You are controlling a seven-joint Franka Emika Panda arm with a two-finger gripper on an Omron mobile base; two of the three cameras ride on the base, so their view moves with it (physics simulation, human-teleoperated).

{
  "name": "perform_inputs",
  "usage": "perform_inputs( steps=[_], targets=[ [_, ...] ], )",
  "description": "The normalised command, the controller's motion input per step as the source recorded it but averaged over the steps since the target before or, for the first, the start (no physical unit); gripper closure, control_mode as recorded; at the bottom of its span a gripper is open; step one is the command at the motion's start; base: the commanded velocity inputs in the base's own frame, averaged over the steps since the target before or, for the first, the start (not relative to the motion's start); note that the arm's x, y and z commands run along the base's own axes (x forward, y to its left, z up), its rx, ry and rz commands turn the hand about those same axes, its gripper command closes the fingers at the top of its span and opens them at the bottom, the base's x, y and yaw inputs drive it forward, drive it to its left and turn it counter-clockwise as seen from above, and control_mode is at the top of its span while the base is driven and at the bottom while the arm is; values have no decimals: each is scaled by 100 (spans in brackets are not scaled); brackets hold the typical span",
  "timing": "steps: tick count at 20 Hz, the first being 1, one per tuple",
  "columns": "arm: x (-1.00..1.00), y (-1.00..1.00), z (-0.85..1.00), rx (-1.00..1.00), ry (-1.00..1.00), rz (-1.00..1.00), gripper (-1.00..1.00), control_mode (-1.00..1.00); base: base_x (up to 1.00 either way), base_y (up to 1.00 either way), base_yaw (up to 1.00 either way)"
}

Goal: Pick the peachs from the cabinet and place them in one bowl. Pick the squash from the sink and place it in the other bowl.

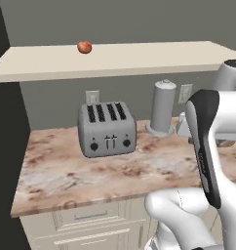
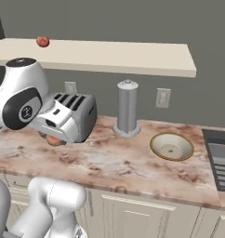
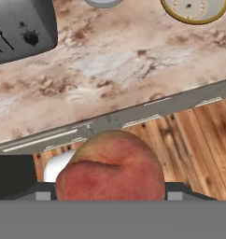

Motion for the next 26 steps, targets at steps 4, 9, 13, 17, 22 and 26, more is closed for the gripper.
perform_inputs(
  steps=[4, 9, 13, 17, 22, 26],
  targets=[
    [0, 0, 0, 0, 0, 0, 100, 100, 0, -90, 4],
    [0, 0, 0, 0, 0, 0, 100, 100, 12, -78, 3],
    [0, 0, 0, 0, 0, 0, 100, 100, 27, -39, 0],
    [0, 0, 0, 0, 0, 0, 100, 100, 49, -19, 0],
    [7, -6, -1, 0, 0, 0, 100, -100, 32, -10, 0],
    [0, -3, 0, 0, 0, 0, 100, -100, 0, 0, 0]
  ],
)
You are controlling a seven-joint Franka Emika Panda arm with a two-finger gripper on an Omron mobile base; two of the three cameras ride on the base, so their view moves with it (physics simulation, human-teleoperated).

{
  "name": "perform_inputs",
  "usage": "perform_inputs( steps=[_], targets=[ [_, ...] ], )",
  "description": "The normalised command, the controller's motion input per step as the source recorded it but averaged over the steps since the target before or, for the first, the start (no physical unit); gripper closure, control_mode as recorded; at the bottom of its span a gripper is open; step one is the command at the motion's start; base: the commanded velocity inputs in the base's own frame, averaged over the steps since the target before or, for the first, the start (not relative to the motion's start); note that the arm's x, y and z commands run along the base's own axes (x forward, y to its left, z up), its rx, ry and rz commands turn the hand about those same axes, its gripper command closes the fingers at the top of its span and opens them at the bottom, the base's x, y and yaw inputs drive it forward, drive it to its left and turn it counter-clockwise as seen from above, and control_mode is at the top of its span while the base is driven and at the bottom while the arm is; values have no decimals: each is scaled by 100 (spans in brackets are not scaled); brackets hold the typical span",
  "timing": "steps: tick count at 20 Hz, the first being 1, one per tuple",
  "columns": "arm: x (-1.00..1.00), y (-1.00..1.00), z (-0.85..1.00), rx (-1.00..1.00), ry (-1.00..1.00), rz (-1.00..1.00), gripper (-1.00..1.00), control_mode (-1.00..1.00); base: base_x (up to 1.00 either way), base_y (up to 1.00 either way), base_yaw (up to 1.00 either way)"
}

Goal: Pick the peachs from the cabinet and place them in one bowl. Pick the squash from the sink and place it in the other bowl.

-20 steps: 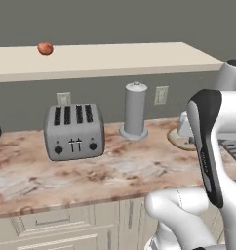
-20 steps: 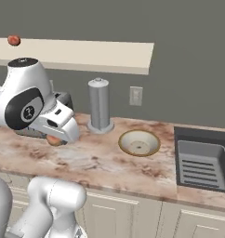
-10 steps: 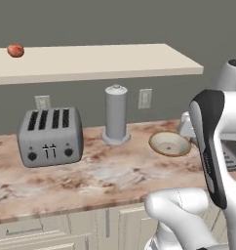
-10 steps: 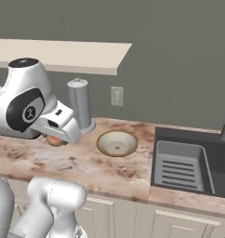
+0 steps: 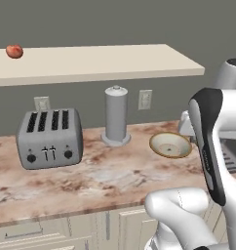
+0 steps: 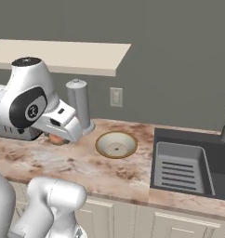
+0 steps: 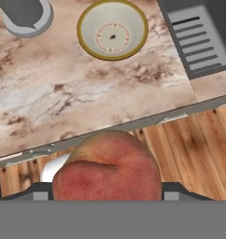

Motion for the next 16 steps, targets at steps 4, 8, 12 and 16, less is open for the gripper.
perform_inputs(
  steps=[4, 8, 12, 16],
  targets=[
    [1, -7, -14, 5, 0, 0, 100, -100, 0, 0, 0],
    [6, -38, -56, 14, -2, 0, 100, -100, 0, 0, 0],
    [19, -69, -51, 22, 2, 7, 100, -100, 0, 0, 0],
    [27, -29, -5, 8, 12, 0, 100, -100, 0, 0, 0]
  ],
)
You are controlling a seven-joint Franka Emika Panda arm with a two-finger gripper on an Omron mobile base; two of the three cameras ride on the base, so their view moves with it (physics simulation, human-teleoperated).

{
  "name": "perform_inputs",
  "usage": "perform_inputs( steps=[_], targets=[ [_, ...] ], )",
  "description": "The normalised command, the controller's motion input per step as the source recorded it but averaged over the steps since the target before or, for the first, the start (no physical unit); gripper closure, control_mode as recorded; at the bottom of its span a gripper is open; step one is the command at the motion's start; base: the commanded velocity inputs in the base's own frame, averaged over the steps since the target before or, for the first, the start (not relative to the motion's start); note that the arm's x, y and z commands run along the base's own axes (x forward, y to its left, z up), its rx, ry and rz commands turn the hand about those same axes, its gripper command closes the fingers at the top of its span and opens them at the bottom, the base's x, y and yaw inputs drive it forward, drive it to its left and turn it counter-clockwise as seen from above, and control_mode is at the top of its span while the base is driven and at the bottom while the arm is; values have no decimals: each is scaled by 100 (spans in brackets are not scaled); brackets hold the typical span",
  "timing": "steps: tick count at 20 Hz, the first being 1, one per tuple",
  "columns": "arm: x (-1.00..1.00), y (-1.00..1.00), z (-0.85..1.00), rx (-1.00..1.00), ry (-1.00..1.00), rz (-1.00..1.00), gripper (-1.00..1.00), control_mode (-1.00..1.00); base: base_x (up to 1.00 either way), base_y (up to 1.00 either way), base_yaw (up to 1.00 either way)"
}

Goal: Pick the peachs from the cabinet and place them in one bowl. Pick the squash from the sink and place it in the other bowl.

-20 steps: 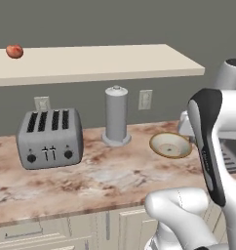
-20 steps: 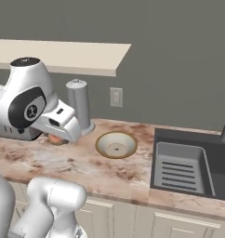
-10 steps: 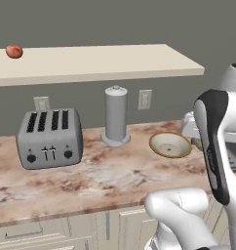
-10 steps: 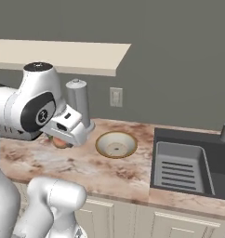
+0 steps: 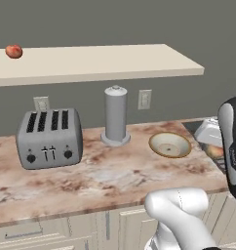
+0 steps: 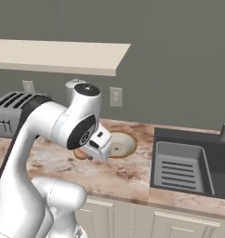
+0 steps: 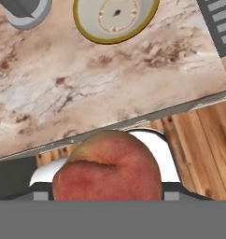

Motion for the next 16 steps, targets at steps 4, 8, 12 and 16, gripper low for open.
perform_inputs(
  steps=[4, 8, 12, 16],
  targets=[
    [99, -20, 0, 0, 6, 0, 100, -100, 0, 0, 0],
    [76, -1, -18, 0, -5, -5, 100, -100, 0, 0, 0],
    [9, -5, -29, 0, -39, -9, 100, -100, 0, 0, 0],
    [-3, 0, -15, 0, -32, -6, 100, -100, 0, 0, 0]
  ],
)
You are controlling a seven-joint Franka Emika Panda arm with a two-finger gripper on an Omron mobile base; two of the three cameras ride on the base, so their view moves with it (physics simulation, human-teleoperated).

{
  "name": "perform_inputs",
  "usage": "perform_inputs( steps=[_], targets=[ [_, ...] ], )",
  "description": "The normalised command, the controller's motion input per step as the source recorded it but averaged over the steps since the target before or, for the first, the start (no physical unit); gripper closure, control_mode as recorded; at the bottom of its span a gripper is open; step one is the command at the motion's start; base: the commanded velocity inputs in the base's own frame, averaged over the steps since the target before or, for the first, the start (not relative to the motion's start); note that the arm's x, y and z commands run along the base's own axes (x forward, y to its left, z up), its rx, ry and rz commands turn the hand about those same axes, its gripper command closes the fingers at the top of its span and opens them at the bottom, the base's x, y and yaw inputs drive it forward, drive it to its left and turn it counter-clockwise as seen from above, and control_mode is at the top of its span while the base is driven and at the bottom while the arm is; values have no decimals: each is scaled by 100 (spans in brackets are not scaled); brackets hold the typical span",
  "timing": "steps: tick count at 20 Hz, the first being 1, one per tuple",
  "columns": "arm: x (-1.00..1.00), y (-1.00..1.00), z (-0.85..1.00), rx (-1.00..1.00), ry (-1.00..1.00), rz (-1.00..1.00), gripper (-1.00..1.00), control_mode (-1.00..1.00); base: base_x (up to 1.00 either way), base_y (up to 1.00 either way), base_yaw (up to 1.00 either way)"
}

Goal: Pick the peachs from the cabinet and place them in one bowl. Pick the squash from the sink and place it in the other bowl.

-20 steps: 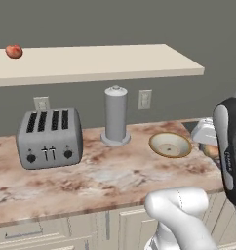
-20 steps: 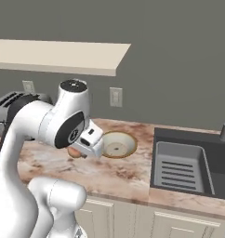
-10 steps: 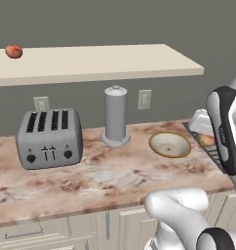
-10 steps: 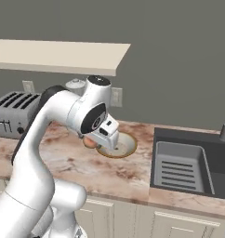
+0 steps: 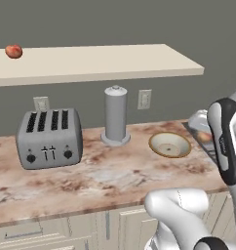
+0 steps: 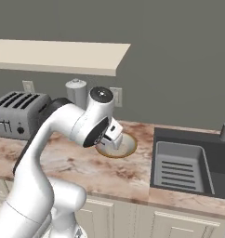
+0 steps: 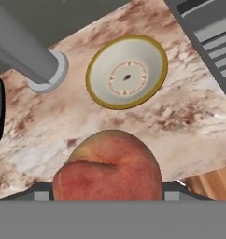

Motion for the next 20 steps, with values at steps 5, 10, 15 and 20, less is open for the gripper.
perform_inputs(
  steps=[5, 10, 15, 20],
  targets=[
    [0, 0, -7, 0, -14, -1, 100, -100, 0, 0, 0],
    [10, -8, -3, 0, -3, 0, 100, -100, 0, 0, 0],
    [29, -14, -12, 0, 0, 1, 100, -100, 0, 0, 0],
    [33, -8, -23, 0, 1, 0, 100, -100, 0, 0, 0]
  ],
)
